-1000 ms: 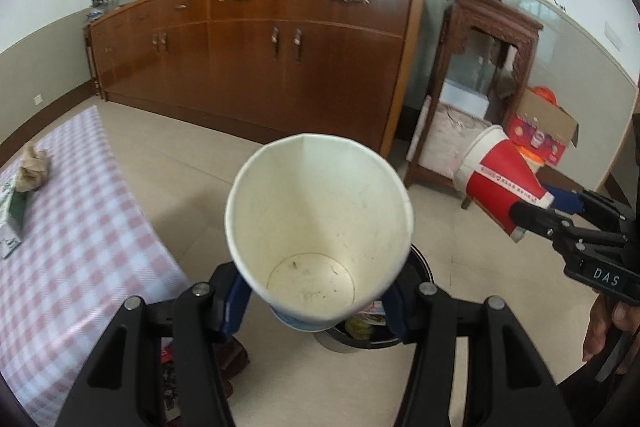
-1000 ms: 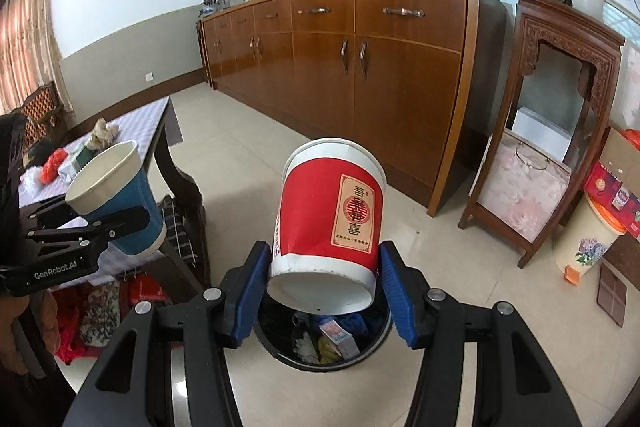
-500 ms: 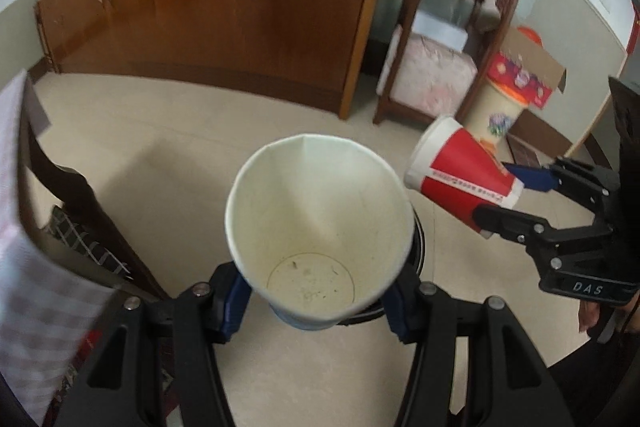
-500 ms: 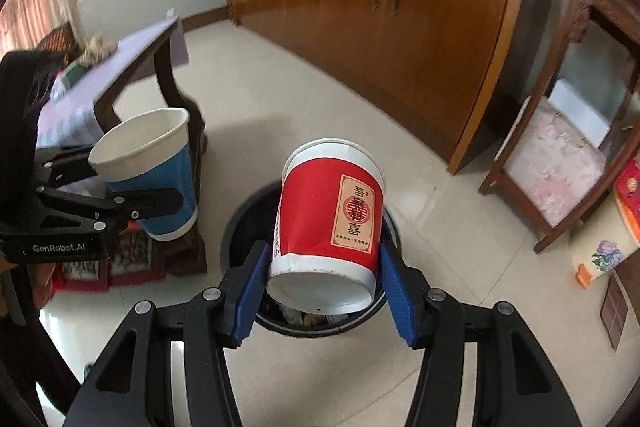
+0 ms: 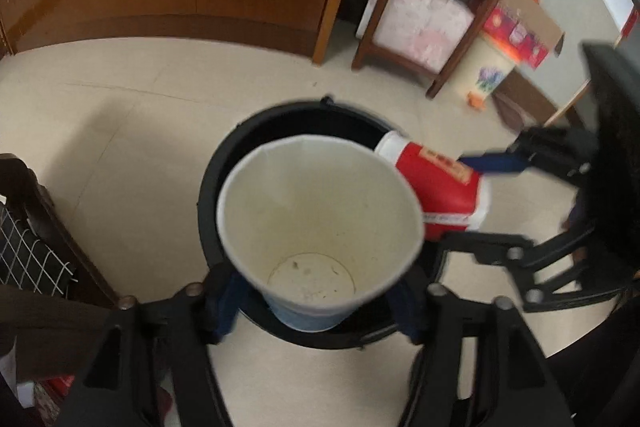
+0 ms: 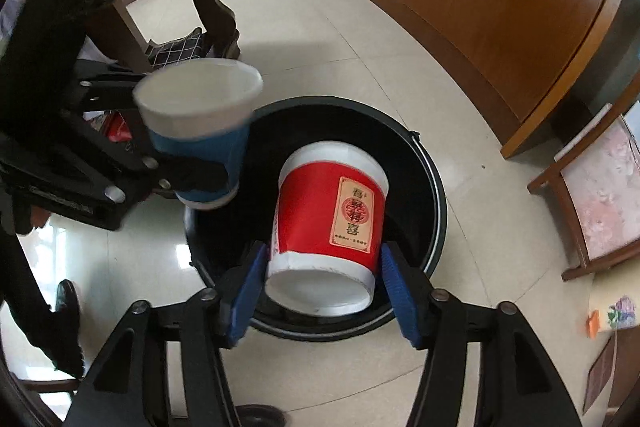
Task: Collect trash
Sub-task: 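Open both tools to drop the two paper cups into the bin, then move both tools back toward the table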
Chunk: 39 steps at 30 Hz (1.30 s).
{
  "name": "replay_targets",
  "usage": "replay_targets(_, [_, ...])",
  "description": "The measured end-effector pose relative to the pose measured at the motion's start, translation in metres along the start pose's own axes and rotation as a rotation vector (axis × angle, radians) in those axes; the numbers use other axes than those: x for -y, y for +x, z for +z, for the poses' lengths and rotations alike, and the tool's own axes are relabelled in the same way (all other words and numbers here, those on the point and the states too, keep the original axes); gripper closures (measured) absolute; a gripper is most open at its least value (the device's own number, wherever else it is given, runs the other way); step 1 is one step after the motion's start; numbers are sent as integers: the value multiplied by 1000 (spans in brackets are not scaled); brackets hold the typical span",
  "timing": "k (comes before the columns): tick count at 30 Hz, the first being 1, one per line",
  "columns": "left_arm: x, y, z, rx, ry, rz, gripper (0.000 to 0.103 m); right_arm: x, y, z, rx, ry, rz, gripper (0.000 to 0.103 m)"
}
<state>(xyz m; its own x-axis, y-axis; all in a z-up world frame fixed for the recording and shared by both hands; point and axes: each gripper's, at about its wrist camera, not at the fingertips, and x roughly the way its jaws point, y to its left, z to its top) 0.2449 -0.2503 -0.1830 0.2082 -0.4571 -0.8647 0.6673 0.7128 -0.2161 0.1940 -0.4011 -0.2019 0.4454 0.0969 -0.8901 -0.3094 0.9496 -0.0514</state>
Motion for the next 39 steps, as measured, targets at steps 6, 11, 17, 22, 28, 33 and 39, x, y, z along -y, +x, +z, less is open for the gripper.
replay_targets(6, [-8, -10, -13, 18, -46, 86, 4, 16, -6, -11, 1, 46, -49, 0])
replay_targets(11, [-7, -47, -25, 110, -80, 190, 4, 23, -15, -18, 10, 133, -101, 0])
replay_targets(17, [-10, -62, -36, 123, -103, 221, 4, 9, -16, -16, 4, 152, -113, 0])
replay_targets(22, [-5, -76, -38, 159, -112, 231, 4, -7, -25, -7, 21, 157, -103, 0])
replay_targets(28, [-13, -95, -49, 193, -189, 248, 4, -21, -43, 2, 73, 174, -109, 0])
replay_targets(33, [-24, -115, -63, 224, -253, 267, 4, -35, -49, 6, 97, 182, -96, 0])
replay_targets(39, [-29, -146, -83, 267, -311, 310, 4, -58, -64, 19, 159, 180, -61, 0])
